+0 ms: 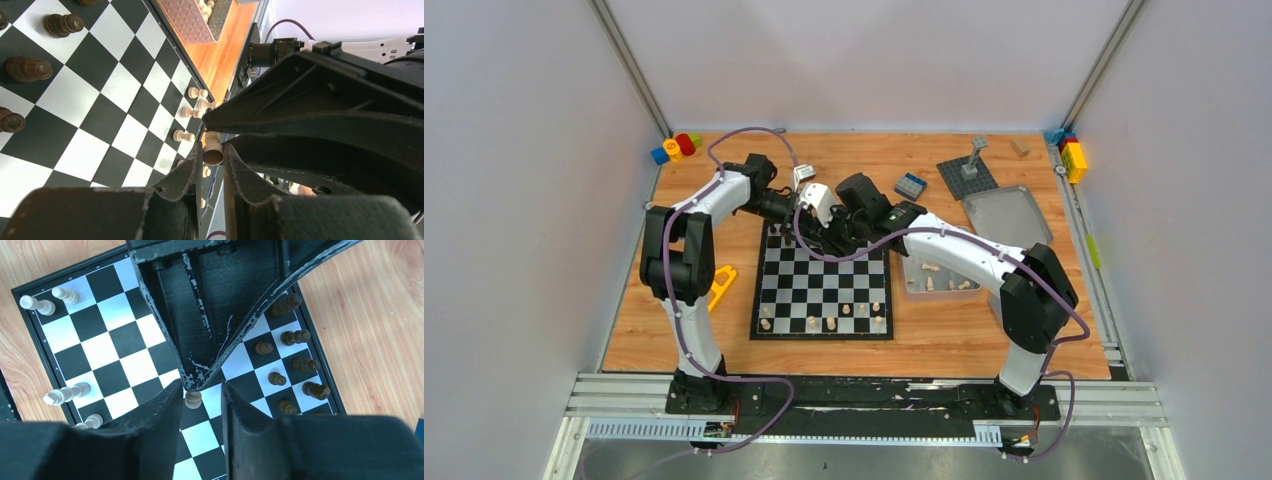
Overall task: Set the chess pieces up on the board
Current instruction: Place the chess piece on the chessboard.
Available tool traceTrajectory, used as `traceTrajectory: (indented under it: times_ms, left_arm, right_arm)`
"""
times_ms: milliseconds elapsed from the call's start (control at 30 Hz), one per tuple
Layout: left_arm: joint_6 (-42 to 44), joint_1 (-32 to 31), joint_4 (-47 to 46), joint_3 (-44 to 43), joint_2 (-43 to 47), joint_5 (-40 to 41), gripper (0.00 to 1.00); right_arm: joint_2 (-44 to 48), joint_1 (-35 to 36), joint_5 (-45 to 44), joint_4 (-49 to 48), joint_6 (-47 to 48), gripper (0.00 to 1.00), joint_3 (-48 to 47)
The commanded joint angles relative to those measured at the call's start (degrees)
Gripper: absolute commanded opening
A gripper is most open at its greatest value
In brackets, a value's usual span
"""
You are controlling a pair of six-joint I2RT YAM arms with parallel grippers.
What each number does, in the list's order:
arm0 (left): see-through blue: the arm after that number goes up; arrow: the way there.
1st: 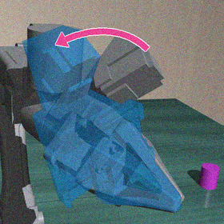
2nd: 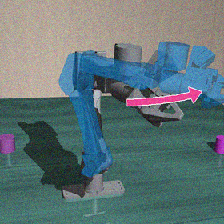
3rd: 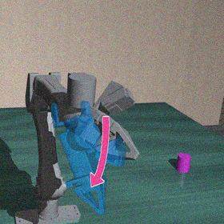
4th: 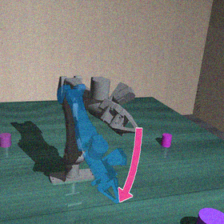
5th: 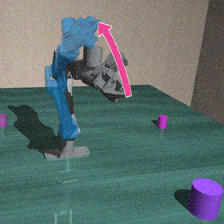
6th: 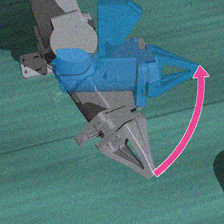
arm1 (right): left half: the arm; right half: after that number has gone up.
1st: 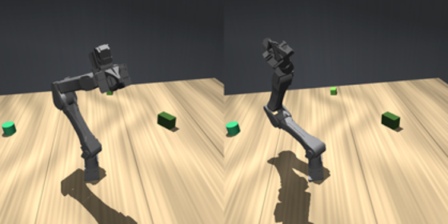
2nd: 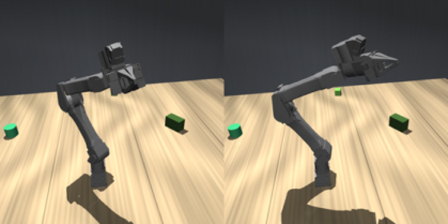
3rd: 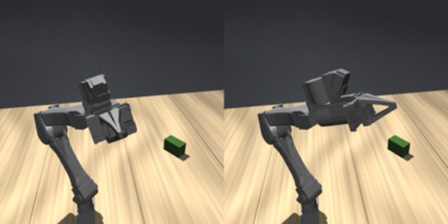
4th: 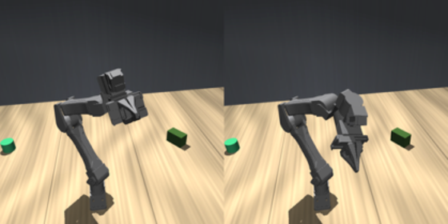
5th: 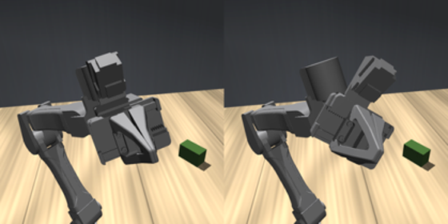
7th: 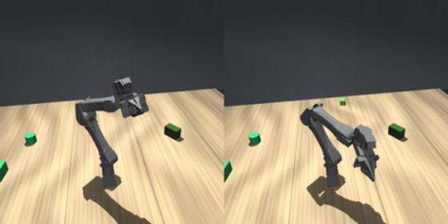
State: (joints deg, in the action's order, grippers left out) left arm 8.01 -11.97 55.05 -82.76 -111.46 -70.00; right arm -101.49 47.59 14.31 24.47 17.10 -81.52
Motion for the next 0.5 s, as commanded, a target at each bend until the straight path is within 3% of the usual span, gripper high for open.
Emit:
traceTrajectory:
  times_ms: [0,200,367,467]
  left_arm:
    - [1.2,-0.7,1.5,0.4,1.0,-0.6,0.0]
    - [2.9,-0.3,2.8,-0.9,2.3,-0.9,0.0]
    - [6.2,0.2,5.4,-4.0,3.3,-2.0,0.0]
    - [4.6,0.2,1.3,-4.2,4.8,-3.1,0.0]
  right_arm:
    - [1.0,-0.4,-1.9,-4.5,-0.6,0.38,-2.6]
    - [5.2,-4.1,4.7,-3.4,-2.0,0.44,-0.1]
    - [9.7,-13.1,19.8,-1.9,-6.8,0.44,-0.1]
    - [11.0,-19.1,29.2,-1.9,-11.0,0.44,-0.9]
